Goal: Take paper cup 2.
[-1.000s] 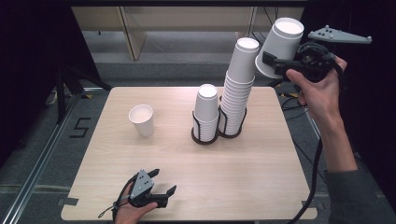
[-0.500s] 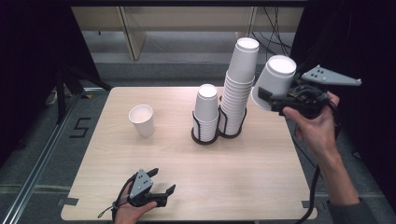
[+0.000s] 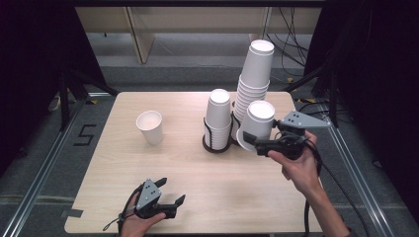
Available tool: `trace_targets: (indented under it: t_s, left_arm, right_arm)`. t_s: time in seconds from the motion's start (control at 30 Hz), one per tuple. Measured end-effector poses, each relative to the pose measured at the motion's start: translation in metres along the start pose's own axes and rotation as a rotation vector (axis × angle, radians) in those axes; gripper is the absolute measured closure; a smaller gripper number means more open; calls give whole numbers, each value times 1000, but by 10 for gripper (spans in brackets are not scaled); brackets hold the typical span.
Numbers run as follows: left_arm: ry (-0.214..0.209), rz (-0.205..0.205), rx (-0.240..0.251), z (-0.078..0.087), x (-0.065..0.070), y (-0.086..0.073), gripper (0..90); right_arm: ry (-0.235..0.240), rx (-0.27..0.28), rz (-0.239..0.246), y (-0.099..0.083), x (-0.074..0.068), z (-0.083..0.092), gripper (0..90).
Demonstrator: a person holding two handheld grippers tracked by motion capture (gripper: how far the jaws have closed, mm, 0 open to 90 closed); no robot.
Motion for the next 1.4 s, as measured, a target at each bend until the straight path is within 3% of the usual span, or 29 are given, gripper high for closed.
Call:
trace_targets:
  t_s: [0.27,0.37,0.4,0.43,0.47,0.57,0.83,0.9,1.03,1.1,1.13,1.27,1.3,1.4]
  left_arm:
    - [2,7,4,1,-1,1,145]
    - [6,6,1,1,-2,1,145]
    - [-3,7,9,1,-1,1,145]
    - [-6,6,11,1,0,1,145]
    - [-7,3,9,1,0,1,145]
    - [-1,2,1,2,0,1,145]
    - [-4,7,15,2,0,3,145]
    - [-5,9,16,2,0,3,145]
    - [-16,12,23,1,2,4,144]
    - [-18,11,22,2,2,4,144]
    - [-17,13,21,2,2,4,144]
    - [-19,18,24,2,2,4,144]
    - [-18,17,23,2,2,4,144]
    - [-30,21,34,1,3,5,144]
  right_arm:
    - [69,4,-23,-28,-24,-23,163]
    - [95,11,-54,-35,-32,-29,163]
    - [100,18,-39,-36,-33,-32,163]
    - [106,-1,-62,-39,-37,-33,163]
    - [104,2,-46,-41,-38,-34,163]
    - [123,-10,-61,-45,-45,-38,163]
    - [145,-4,-25,-52,-56,-49,163]
    - [159,-24,-52,-55,-61,-51,163]
    - [163,-20,-31,-59,-63,-56,163]
    - [183,-23,-55,-61,-68,-59,163]
    - [175,-28,-38,-62,-68,-61,163]
    - [198,-41,-68,-65,-76,-66,163]
    - [206,-29,-51,-64,-77,-69,163]
    - [214,-36,-65,-65,-83,-73,164]
Point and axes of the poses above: each handheld gripper's, and its own axes: z roughly backward along the jaws, y roughly out of its top, x roughly to its right, the point moved 10 cm from there along -z, roughly forward along the jaws, and after that the axes turned 10 degrees about z, right-handed, at the moved point
